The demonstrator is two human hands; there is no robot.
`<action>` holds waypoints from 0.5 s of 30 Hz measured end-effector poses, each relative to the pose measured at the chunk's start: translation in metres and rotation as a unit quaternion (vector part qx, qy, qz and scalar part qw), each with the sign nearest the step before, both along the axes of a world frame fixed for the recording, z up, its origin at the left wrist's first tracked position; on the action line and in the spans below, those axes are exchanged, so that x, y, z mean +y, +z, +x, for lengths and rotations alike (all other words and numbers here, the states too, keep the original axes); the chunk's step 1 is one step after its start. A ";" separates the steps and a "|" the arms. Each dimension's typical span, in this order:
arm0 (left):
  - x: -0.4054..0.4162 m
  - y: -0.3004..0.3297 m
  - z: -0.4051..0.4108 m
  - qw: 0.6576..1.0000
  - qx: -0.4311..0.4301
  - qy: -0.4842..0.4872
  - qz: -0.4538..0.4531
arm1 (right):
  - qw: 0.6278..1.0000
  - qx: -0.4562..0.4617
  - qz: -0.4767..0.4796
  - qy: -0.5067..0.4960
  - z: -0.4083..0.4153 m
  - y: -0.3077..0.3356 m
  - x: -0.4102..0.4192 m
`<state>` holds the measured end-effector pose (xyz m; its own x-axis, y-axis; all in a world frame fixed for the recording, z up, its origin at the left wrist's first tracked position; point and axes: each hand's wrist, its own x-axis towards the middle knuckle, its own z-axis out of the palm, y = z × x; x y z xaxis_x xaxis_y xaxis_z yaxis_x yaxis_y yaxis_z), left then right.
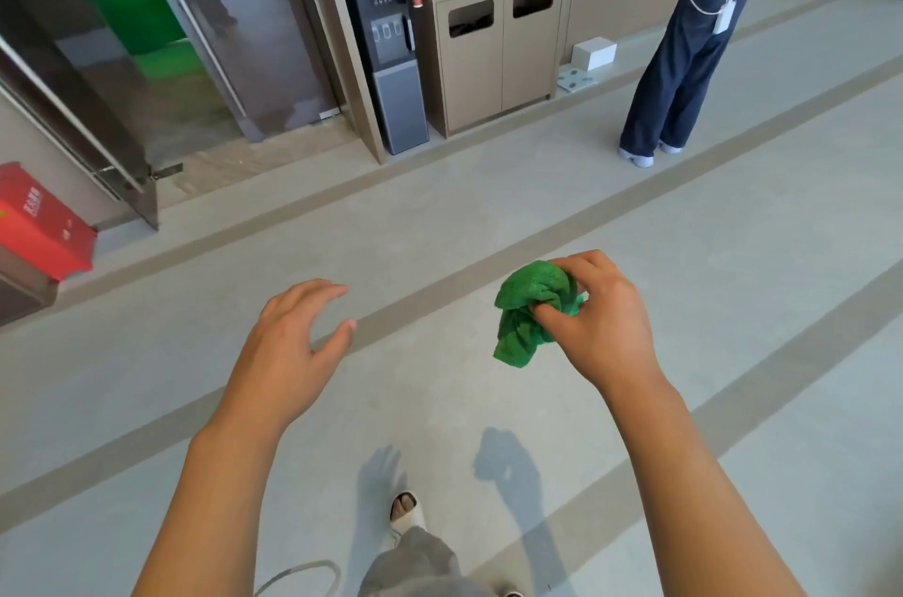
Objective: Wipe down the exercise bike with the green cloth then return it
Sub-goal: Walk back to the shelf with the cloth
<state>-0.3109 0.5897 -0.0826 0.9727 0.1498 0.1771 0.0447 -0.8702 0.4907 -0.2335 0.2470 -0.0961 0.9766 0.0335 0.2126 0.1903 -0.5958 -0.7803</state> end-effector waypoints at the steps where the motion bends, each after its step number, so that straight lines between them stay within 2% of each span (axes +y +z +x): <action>1: 0.003 -0.002 0.011 1.000 -0.002 -0.002 -0.004 | 1.000 -0.002 -0.006 -0.003 0.008 -0.001 0.003; 8: 0.055 -0.023 0.099 0.999 -0.017 -0.011 -0.048 | 0.999 -0.011 -0.044 -0.011 0.078 -0.003 0.046; 15: 0.143 -0.006 0.189 0.997 -0.035 -0.011 -0.070 | 0.998 -0.021 -0.052 -0.009 0.158 0.014 0.125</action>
